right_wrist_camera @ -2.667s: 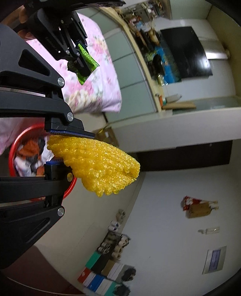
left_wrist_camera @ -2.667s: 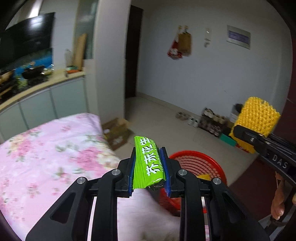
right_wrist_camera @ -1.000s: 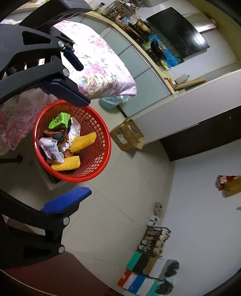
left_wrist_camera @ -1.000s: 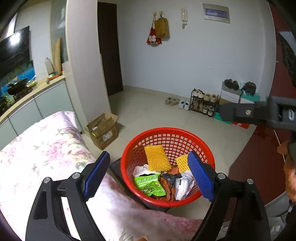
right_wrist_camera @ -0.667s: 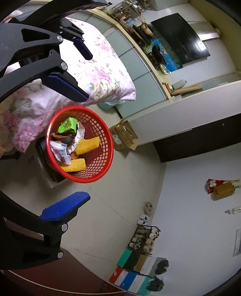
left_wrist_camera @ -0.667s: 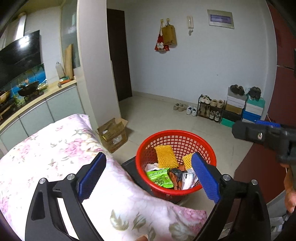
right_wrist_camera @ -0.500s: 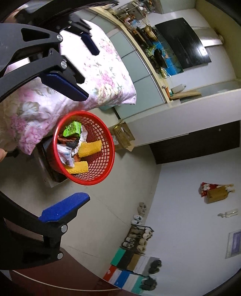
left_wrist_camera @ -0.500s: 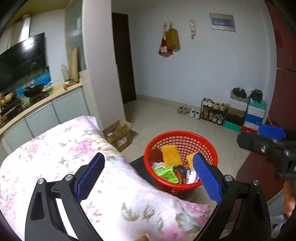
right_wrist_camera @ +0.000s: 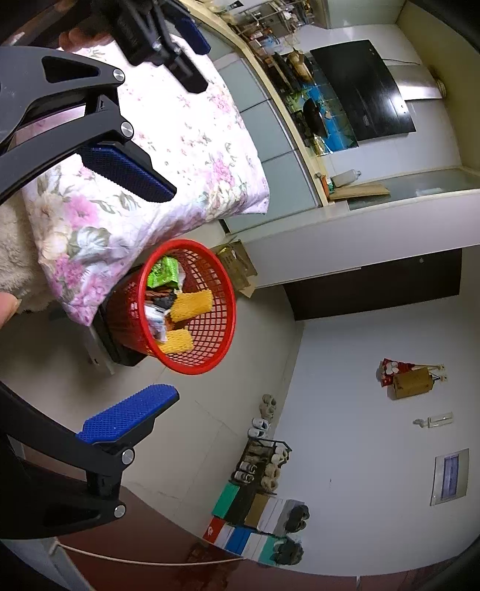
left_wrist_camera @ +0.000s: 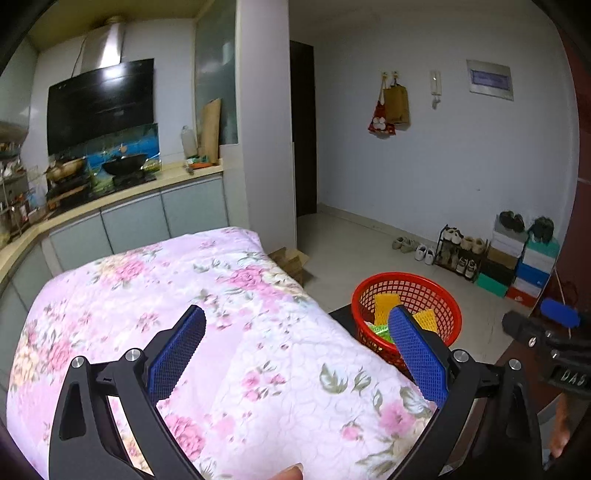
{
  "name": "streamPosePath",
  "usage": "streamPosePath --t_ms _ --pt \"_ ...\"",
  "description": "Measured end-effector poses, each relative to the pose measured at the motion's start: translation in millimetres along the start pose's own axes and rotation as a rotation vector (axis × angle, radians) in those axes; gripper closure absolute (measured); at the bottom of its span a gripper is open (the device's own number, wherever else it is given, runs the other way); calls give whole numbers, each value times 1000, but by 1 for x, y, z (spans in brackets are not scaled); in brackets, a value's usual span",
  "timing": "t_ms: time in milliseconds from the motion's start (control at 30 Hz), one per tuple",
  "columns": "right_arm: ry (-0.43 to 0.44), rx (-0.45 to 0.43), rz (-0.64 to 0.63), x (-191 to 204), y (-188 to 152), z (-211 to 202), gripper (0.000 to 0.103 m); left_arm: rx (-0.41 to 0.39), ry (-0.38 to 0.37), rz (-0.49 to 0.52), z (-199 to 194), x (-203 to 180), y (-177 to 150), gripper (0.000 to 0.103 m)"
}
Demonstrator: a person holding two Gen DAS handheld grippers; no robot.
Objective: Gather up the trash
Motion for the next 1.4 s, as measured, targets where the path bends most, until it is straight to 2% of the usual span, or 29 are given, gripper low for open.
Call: streamPosePath --t_ms 133,367,533,733,1400 --pt "10 -25 -10 9 -5 -6 7 0 41 -13 -13 17 -5 7" --pt "37 -60 -48 32 -11 -10 7 -35 82 -109 -30 35 -12 7" --pt "14 -95 -33 36 -11 -19 7 -60 83 -115 -39 37 -14 7" --pt "-34 -127 -27 41 -13 -27 7 -92 109 -73 -47 38 -15 7" --pt "-39 -99 -4 42 -22 -17 7 -68 108 -92 -41 42 -21 7"
Point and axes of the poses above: each gripper's, at about its wrist camera, not at the fingertips, and z roughly the way its jaws point, x to its left, y to its top, the point moved 8 cm from there along z, roughly the way its jaws point, and after that the axes turned 3 degrees about -z, right-handed, at the moved point
